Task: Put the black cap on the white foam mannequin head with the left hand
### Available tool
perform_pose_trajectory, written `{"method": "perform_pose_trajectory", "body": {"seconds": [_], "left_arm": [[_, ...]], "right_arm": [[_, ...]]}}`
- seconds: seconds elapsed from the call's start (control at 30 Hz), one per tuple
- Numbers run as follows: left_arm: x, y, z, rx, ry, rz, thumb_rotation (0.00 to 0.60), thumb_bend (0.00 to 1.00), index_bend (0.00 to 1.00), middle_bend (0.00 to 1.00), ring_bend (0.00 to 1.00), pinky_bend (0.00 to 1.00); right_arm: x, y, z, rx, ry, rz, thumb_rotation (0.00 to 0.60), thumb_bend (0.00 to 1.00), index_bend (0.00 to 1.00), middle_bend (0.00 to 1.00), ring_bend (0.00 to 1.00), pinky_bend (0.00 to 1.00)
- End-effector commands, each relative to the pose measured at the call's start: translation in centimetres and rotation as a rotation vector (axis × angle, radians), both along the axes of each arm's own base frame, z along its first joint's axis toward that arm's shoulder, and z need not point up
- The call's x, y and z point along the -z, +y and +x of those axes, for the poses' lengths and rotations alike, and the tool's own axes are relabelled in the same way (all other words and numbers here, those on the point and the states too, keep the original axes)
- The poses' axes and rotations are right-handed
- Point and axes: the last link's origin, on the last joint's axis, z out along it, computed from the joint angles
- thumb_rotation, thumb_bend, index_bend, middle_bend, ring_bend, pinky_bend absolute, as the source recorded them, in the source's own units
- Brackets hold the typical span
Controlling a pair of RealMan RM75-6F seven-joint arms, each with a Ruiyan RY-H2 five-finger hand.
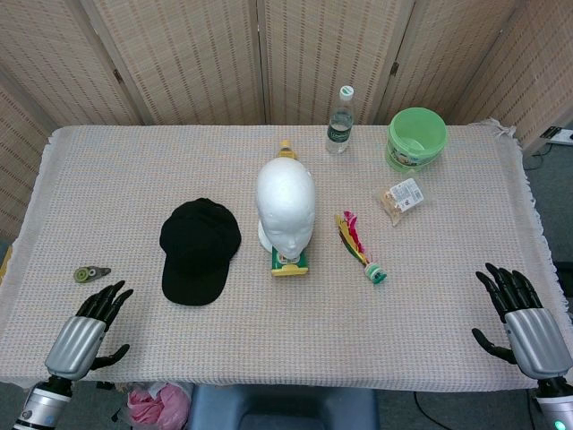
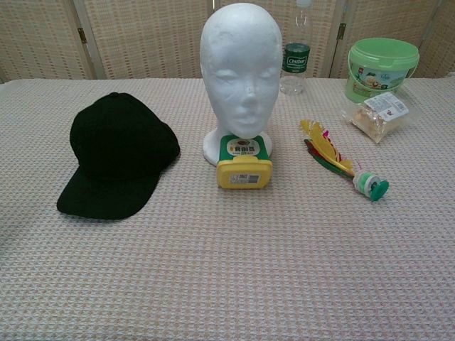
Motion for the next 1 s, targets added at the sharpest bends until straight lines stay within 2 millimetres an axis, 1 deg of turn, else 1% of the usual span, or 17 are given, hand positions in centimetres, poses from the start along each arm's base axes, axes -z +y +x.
{"method": "perform_pose_trajectory", "body": {"seconds": [0.03, 0.1, 0.2, 0.33, 0.47, 0.6, 0.73, 0.87, 1.0], "left_arm": [[1.4, -0.5, 1.5, 0.083, 0.000, 0.030, 0.600, 0.26, 0.01, 0.00, 0.00, 0.19], [2.2, -0.6, 2.3, 0.123, -0.006, 0.061, 0.600, 0.26, 0.04, 0.00, 0.00, 0.23], [3.7, -0.8, 3.0, 0.168, 0.012, 0.089, 0.600, 0.26, 0.10, 0.00, 0.00, 0.28], [5.8, -0.6, 3.7, 0.195, -0.001, 0.049, 0.600, 0.26, 0.18, 0.04, 0.04, 0.33], [6.9, 0.4, 4.5, 0.222, 0.019, 0.023, 0.600, 0.26, 0.19, 0.05, 0.05, 0.34], [7.9, 1.4, 5.1, 0.213, 0.002, 0.022, 0.600, 0.26, 0.20, 0.06, 0.05, 0.34], [8.7, 2.2, 5.0, 0.223, 0.033, 0.025, 0.600, 0.26, 0.22, 0.08, 0.06, 0.34], [9.2, 3.1, 3.6, 0.212, 0.127, 0.009, 0.600, 0.26, 0.23, 0.09, 0.07, 0.34], [9.0, 3.5, 2.8, 0.208, 0.232, -0.010, 0.600, 0.26, 0.22, 0.09, 0.07, 0.34]], "right_arm": [[0.0, 0.0, 0.0, -0.002, -0.004, 0.007, 0.600, 0.19, 0.00, 0.00, 0.00, 0.00], [0.1, -0.1, 0.2, -0.011, -0.012, 0.017, 0.600, 0.19, 0.00, 0.00, 0.00, 0.00], [0.1, 0.0, 0.4, -0.028, -0.017, 0.028, 0.600, 0.19, 0.00, 0.00, 0.00, 0.00], [0.0, -0.1, 0.5, -0.039, -0.026, 0.035, 0.600, 0.19, 0.00, 0.00, 0.00, 0.00], [-0.1, -0.1, 0.5, -0.044, -0.032, 0.037, 0.600, 0.19, 0.00, 0.00, 0.00, 0.00], [-0.3, -0.1, 0.4, -0.046, -0.035, 0.036, 0.600, 0.19, 0.00, 0.00, 0.00, 0.00], [-0.5, 0.1, 0.4, -0.050, -0.041, 0.030, 0.600, 0.19, 0.00, 0.00, 0.00, 0.00], [-0.6, 0.1, 0.4, -0.051, -0.044, 0.024, 0.600, 0.19, 0.00, 0.00, 0.00, 0.00], [-0.6, 0.0, 0.3, -0.048, -0.040, 0.027, 0.600, 0.19, 0.00, 0.00, 0.00, 0.00]]}}
